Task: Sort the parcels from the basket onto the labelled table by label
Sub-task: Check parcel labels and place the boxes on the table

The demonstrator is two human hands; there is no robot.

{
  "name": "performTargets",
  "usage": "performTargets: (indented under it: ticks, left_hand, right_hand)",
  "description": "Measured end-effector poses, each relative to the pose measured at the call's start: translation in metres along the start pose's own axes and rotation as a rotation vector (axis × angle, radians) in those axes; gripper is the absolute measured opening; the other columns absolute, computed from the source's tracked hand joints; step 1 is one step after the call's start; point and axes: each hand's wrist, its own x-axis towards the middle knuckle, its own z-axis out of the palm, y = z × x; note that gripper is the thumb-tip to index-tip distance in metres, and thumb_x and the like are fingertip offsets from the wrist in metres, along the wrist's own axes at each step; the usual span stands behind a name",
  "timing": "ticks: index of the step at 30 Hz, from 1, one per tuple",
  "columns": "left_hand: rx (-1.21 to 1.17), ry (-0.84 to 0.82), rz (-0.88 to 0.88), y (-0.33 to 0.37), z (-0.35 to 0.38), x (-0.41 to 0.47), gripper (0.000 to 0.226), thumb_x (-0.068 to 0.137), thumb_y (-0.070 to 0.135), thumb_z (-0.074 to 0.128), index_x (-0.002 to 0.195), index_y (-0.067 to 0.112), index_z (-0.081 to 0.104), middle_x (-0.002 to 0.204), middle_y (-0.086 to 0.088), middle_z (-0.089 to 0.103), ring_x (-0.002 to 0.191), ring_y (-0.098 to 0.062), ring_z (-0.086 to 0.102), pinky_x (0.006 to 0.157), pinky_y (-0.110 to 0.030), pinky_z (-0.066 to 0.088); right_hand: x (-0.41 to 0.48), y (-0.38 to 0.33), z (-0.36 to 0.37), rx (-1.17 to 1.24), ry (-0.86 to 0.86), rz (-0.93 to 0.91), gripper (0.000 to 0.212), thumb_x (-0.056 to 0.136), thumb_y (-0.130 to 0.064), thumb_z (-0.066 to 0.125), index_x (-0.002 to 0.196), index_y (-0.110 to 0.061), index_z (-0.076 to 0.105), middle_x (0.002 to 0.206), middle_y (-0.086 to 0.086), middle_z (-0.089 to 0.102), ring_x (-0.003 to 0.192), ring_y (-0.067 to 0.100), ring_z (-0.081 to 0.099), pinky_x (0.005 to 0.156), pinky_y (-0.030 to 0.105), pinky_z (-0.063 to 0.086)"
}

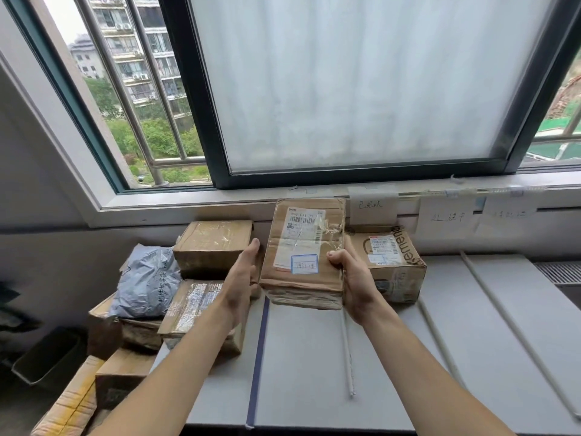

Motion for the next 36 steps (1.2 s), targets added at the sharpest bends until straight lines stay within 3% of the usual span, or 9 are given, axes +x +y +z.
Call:
performTargets:
  ticks: [3, 6, 12, 15, 18, 21, 27, 32, 36]
  left_hand:
    - [-0.155, -0.158, 0.000, 0.008, 0.001, -0.003, 0.066, 0.089, 0.078, 0.049, 0.139, 0.036, 0.056, 0.138, 0.003, 0.067, 0.131, -0.024, 0.058, 0.116, -0.052, 0.036]
    - [-0.205, -0.286, 0.049, 0.025, 0.015, -0.012, 0.061, 0.098, 0.062, 0.042, 0.146, 0.025, 0.051, 0.138, -0.009, 0.067, 0.128, -0.030, 0.063, 0.103, -0.043, 0.051]
    - [-0.294, -0.245, 0.179, 0.062, 0.037, -0.033, 0.057, 0.095, 0.043, 0.054, 0.145, 0.015, 0.052, 0.130, -0.013, 0.071, 0.117, -0.028, 0.070, 0.082, -0.028, 0.060]
    - [-0.313, -0.215, 0.264, 0.077, 0.041, -0.039, 0.060, 0.094, 0.042, 0.059, 0.144, 0.009, 0.054, 0.133, -0.017, 0.068, 0.123, -0.033, 0.067, 0.090, -0.034, 0.059]
    - [-0.303, -0.173, 0.367, 0.097, 0.042, -0.049, 0.067, 0.087, 0.048, 0.063, 0.140, 0.008, 0.058, 0.132, -0.018, 0.068, 0.124, -0.036, 0.065, 0.102, -0.047, 0.052]
    - [-0.300, -0.173, 0.463, 0.115, 0.042, -0.058, 0.068, 0.083, 0.048, 0.062, 0.137, 0.007, 0.060, 0.130, -0.019, 0.070, 0.121, -0.037, 0.067, 0.097, -0.047, 0.056]
    - [-0.368, -0.162, 0.572, 0.136, 0.050, -0.074, 0.068, 0.079, 0.040, 0.064, 0.132, -0.003, 0.061, 0.121, -0.024, 0.072, 0.110, -0.042, 0.071, 0.084, -0.044, 0.061]
    - [-0.365, -0.192, 0.584, 0.143, 0.058, -0.075, 0.064, 0.083, 0.036, 0.063, 0.134, -0.002, 0.061, 0.124, -0.023, 0.071, 0.115, -0.043, 0.069, 0.093, -0.053, 0.059]
    - [-0.360, -0.222, 0.563, 0.143, 0.064, -0.071, 0.058, 0.084, 0.036, 0.063, 0.132, 0.003, 0.063, 0.125, -0.021, 0.071, 0.116, -0.041, 0.069, 0.094, -0.052, 0.059]
  right_hand:
    - [-0.005, -0.012, 0.009, -0.012, -0.030, -0.078, 0.058, 0.093, -0.003, 0.048, 0.147, -0.026, 0.051, 0.136, 0.017, 0.066, 0.126, 0.040, 0.062, 0.108, 0.054, 0.048]
    - [-0.009, -0.026, 0.017, -0.015, -0.033, -0.112, 0.072, 0.083, -0.015, 0.061, 0.153, -0.027, 0.048, 0.139, 0.020, 0.064, 0.131, 0.041, 0.058, 0.115, 0.064, 0.039]
    - [-0.022, -0.072, 0.029, -0.038, -0.087, -0.252, 0.061, 0.082, -0.012, 0.054, 0.144, -0.016, 0.058, 0.133, 0.021, 0.067, 0.129, 0.046, 0.058, 0.110, 0.061, 0.045]
    - [-0.032, -0.097, 0.039, -0.075, -0.141, -0.335, 0.060, 0.084, -0.011, 0.053, 0.144, -0.010, 0.055, 0.125, 0.018, 0.070, 0.116, 0.041, 0.066, 0.097, 0.054, 0.055]
    - [-0.042, -0.121, 0.052, -0.118, -0.206, -0.442, 0.055, 0.085, -0.009, 0.048, 0.140, -0.004, 0.054, 0.110, 0.006, 0.074, 0.100, 0.025, 0.071, 0.083, 0.041, 0.058]
    - [-0.051, -0.139, 0.062, -0.086, -0.241, -0.504, 0.051, 0.081, -0.007, 0.046, 0.131, -0.006, 0.055, 0.100, 0.000, 0.076, 0.091, 0.019, 0.072, 0.076, 0.033, 0.057]
    - [-0.066, -0.163, 0.068, -0.069, -0.301, -0.592, 0.041, 0.074, -0.017, 0.058, 0.113, -0.021, 0.073, 0.105, 0.006, 0.075, 0.096, 0.026, 0.071, 0.083, 0.042, 0.057]
    - [-0.071, -0.171, 0.063, -0.094, -0.285, -0.627, 0.042, 0.075, -0.019, 0.058, 0.114, -0.019, 0.072, 0.107, 0.008, 0.074, 0.099, 0.029, 0.070, 0.086, 0.045, 0.055]
    - [-0.069, -0.172, 0.054, -0.102, -0.228, -0.627, 0.045, 0.074, -0.020, 0.059, 0.117, -0.017, 0.070, 0.109, 0.010, 0.074, 0.101, 0.031, 0.068, 0.091, 0.050, 0.052]
